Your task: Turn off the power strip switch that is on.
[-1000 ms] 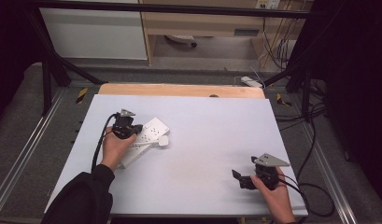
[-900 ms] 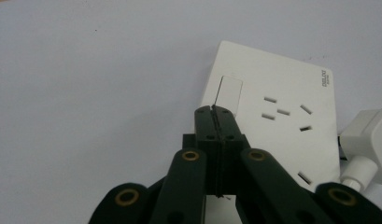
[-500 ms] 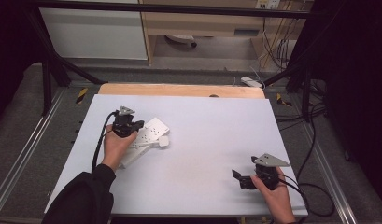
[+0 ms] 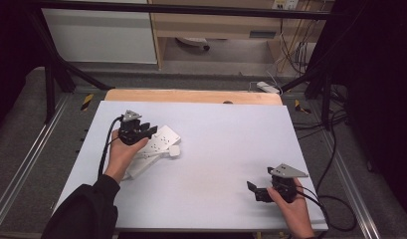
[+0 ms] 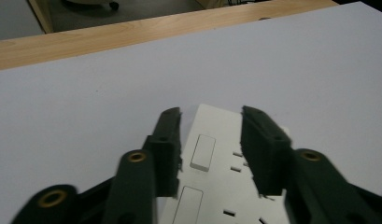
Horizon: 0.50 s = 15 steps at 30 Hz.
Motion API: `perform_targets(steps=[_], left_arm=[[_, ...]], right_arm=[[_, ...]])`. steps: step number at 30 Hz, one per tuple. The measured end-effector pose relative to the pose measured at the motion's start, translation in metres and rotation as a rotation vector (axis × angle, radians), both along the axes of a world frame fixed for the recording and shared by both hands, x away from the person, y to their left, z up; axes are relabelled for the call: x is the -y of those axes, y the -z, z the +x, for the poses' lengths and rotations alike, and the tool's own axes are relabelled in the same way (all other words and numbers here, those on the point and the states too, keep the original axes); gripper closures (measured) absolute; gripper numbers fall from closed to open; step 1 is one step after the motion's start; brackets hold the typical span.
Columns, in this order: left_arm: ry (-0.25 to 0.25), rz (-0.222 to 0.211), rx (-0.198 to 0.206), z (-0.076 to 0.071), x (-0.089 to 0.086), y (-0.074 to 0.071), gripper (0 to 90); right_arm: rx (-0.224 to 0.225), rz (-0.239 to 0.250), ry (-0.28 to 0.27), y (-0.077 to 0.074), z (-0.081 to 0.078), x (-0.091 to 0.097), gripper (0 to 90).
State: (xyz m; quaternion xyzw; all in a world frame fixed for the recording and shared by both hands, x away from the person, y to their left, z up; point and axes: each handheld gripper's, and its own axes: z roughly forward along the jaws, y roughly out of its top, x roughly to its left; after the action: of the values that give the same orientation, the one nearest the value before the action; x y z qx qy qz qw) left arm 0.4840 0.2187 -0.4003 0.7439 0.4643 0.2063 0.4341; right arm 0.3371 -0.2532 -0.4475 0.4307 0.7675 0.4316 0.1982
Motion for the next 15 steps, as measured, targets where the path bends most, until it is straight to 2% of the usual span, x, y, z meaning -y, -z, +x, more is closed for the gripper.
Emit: perform_targets(steps=[8,11,15], left_arm=[[-0.018,-0.008,-0.002,-0.001,-0.001,-0.009,25.4],[-0.016,-0.017,0.012,-0.003,0.001,-0.014,16.0],[-0.003,-0.037,0.019,-0.004,0.003,-0.018,9.4]], right_arm=[[-0.001,0.0,-0.001,0.0,0.0,0.0,3.7],[-0.002,0.0,-0.001,0.0,0.0,0.0,3.7],[0.0,-0.001,-0.001,0.0,0.0,0.0,3.7]])
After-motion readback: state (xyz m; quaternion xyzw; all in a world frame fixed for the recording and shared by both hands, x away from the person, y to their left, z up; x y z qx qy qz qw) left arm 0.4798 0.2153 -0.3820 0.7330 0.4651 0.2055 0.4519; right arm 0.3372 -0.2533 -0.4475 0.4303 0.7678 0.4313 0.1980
